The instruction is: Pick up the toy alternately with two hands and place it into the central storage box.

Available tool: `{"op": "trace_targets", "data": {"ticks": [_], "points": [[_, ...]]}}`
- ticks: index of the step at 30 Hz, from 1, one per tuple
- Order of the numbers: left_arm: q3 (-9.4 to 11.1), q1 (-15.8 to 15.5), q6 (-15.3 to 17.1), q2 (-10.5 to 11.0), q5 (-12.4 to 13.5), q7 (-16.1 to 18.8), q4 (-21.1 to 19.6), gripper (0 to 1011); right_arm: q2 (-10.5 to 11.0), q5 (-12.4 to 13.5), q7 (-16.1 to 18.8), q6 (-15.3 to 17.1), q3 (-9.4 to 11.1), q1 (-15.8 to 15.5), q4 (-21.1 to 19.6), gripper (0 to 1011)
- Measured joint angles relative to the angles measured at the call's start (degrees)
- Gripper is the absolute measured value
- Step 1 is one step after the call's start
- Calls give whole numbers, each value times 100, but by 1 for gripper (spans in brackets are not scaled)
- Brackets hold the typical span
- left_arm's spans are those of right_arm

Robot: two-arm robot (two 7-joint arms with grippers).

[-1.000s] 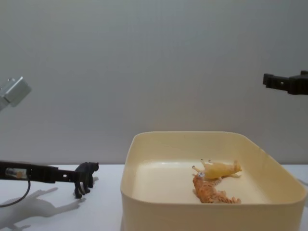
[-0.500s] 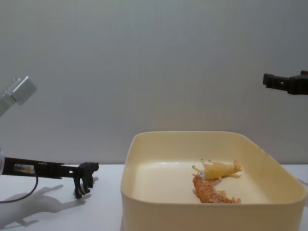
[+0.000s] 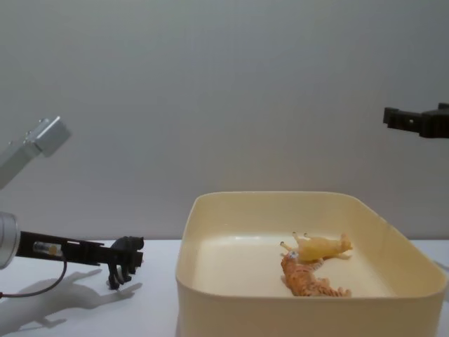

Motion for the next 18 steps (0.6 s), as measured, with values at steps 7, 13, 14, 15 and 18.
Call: {"op": "trace_targets", "data": {"ticks": [7,13,14,15,18], "points": [[43,-67,48,-48,74,106,65,918,0,0,0,0,0,0,0,1001],[58,-93,66,-67,103,146,90,781,0,0,0,0,0,0,0,1001],[61,-99,70,-71,111,154,95,730,0,0,0,0,0,0,0,1001],[63,-102,72,-73,114,159,97,705,0,0,0,0,0,0,0,1001],[68,-110,77,-78,120,169,106,606,0,0,0,0,0,0,0,1001]]}}
